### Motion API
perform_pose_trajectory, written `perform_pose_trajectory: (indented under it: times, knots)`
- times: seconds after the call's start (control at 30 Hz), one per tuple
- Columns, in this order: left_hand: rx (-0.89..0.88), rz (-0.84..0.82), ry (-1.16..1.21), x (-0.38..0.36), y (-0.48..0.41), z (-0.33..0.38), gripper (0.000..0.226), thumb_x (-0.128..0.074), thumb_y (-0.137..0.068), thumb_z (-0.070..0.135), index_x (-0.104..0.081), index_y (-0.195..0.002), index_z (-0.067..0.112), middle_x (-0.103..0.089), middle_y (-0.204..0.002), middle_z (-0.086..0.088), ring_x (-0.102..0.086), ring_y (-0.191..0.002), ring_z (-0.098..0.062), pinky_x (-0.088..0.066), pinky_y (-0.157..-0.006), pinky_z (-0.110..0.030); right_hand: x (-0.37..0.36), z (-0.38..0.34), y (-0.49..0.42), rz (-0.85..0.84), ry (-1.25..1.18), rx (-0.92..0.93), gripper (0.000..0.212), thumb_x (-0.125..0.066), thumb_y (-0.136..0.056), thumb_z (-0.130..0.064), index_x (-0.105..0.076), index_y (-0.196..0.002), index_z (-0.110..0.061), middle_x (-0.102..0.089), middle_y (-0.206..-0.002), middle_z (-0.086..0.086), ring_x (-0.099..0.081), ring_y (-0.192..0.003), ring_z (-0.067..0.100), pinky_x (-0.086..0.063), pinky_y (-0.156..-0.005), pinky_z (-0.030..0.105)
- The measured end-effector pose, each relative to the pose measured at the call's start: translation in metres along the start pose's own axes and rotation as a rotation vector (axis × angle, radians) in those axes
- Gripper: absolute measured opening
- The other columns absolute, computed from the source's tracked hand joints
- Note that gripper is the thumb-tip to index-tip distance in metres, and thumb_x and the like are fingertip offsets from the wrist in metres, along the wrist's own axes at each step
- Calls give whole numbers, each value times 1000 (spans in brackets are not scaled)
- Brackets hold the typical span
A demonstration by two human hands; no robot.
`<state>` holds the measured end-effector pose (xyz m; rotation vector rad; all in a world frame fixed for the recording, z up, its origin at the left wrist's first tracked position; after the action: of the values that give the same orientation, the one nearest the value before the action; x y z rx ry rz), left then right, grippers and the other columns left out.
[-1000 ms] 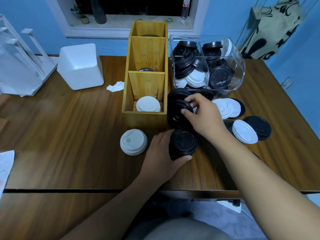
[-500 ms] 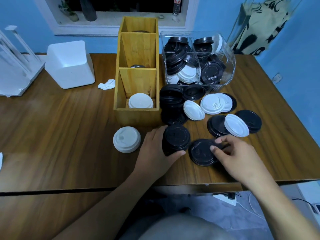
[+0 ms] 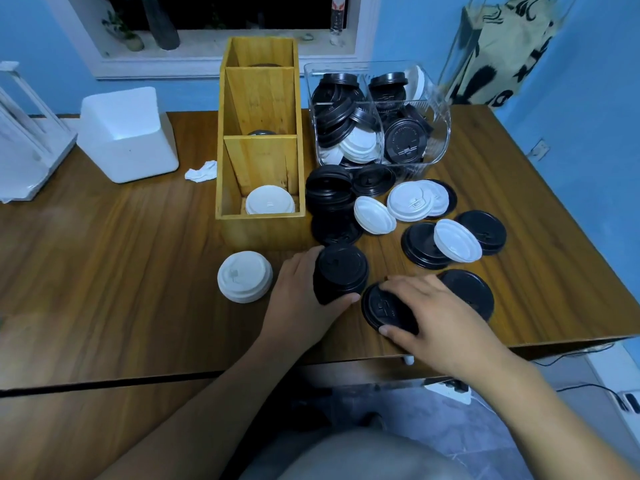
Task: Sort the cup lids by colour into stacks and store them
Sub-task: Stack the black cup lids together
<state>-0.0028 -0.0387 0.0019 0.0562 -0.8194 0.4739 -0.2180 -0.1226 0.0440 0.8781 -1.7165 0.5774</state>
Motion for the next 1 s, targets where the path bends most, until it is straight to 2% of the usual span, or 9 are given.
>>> perform_pose_trajectory:
  times: [0.13,0.2,0.27,0.37,0.5,0.6,0.77,0.9,1.0]
  knots:
    - [-8,4,-4,0,-1,1,85,-82,-73,58,-45,-143,28,-54,-131,10,-46,-120,-8,-35,-100,-22,16,0,2,139,-279,18,58,-77,-74,-59,-60,-125,-36,-59,-118,-25,-53,-113,2,-45,-98,25]
    - [-16,8,-13,0,-1,0,85,-80,-72,61,-46,-142,28,-55,-129,11,-47,-119,-7,-36,-99,-21,29,-5,-5,216,-391,37,56,-80,-75,-54,-61,-125,-37,-60,-118,-22,-57,-114,5,-42,-97,19]
    - [-20,7,-16,0,-2,1,85,-78,-72,63,-46,-142,28,-55,-129,11,-47,-118,-6,-34,-97,-18,34,-13,-21,248,-409,54,58,-80,-76,-51,-61,-129,-36,-58,-118,-19,-57,-114,5,-44,-97,21]
    - [-19,3,12,1,-1,3,84,-76,-73,63,-47,-143,26,-55,-128,10,-47,-117,-6,-33,-95,-18,27,-27,-50,222,-363,36,65,-77,-77,-56,-58,-136,-39,-51,-118,-20,-52,-113,-1,-43,-98,21]
    - [-9,-10,47,1,1,1,88,-78,-76,52,-40,-149,22,-53,-138,6,-45,-125,-7,-32,-102,-19,13,-40,-72,128,-179,44,71,-74,-79,-59,-51,-144,-40,-42,-119,-15,-45,-112,6,-40,-95,22]
    - [1,-6,61,-1,0,-1,92,-82,-76,47,-36,-152,22,-51,-143,6,-43,-130,-8,-31,-106,-21,9,-39,-76,130,-190,34,75,-77,-78,-58,-51,-145,-38,-40,-117,-13,-44,-111,8,-42,-97,24]
    - [-11,12,68,-2,1,-3,89,-82,-77,44,-39,-151,20,-53,-141,6,-46,-128,-10,-39,-106,-28,5,-38,-81,99,-215,7,75,-74,-82,-57,-47,-149,-36,-38,-116,-15,-46,-110,4,-40,-94,19]
    - [-20,5,96,-1,0,0,82,-79,-79,40,-41,-149,21,-54,-138,8,-47,-124,-9,-38,-104,-27,2,-40,-79,78,-111,50,74,-61,-90,-60,-38,-155,-32,-43,-140,-13,-42,-128,12,-37,-106,24]
    - [-38,17,86,-2,0,0,78,-78,-79,40,-43,-147,23,-55,-134,9,-48,-120,-9,-37,-101,-25,1,-39,-80,73,-61,59,74,-54,-89,-68,-36,-154,-38,-43,-145,-19,-41,-131,10,-48,-99,32]
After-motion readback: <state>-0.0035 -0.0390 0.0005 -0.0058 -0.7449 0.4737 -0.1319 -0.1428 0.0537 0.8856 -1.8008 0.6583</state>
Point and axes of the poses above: each hand's wrist, its own y-axis away from the middle knuckle, its own x-axis out of the back of the hand, z = x × y, the point moved 1 cm from there along -y, towards the middle knuckle
